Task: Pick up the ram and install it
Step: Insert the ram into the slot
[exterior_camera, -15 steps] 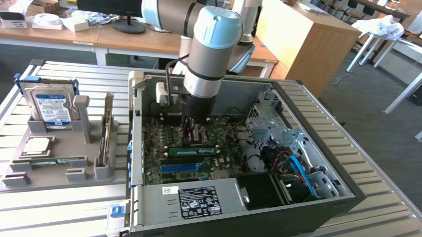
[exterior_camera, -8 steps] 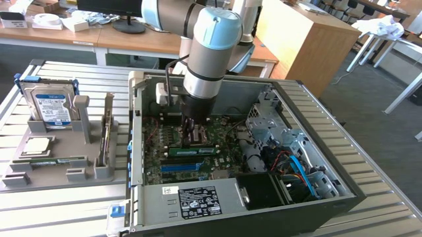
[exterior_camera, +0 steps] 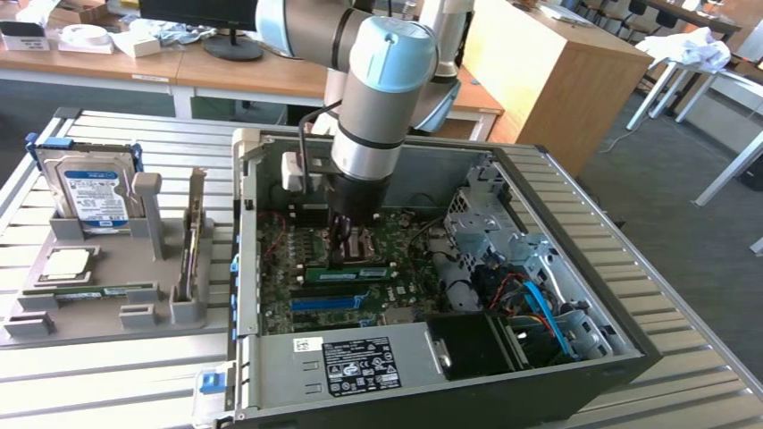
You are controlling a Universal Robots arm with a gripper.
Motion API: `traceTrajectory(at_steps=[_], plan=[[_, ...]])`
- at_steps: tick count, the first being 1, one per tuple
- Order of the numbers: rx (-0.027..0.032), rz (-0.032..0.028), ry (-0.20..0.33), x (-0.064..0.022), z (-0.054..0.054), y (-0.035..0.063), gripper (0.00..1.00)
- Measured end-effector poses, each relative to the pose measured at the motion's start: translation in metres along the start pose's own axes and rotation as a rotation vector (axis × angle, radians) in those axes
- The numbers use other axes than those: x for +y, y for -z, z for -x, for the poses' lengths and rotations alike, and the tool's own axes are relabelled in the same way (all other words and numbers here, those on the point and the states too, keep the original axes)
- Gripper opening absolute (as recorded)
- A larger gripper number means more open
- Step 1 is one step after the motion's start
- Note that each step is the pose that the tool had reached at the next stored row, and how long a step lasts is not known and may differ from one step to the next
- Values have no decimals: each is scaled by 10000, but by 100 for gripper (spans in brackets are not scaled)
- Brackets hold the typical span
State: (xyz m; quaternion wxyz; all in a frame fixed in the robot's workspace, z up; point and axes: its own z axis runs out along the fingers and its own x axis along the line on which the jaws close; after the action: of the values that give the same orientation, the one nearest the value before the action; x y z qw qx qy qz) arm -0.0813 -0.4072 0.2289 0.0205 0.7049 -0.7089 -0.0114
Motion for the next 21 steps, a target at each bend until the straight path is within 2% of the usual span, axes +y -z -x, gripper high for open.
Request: traceTrajectory(at_steps=[21], plan=[[0,-1,0,-2,0,-39,10]])
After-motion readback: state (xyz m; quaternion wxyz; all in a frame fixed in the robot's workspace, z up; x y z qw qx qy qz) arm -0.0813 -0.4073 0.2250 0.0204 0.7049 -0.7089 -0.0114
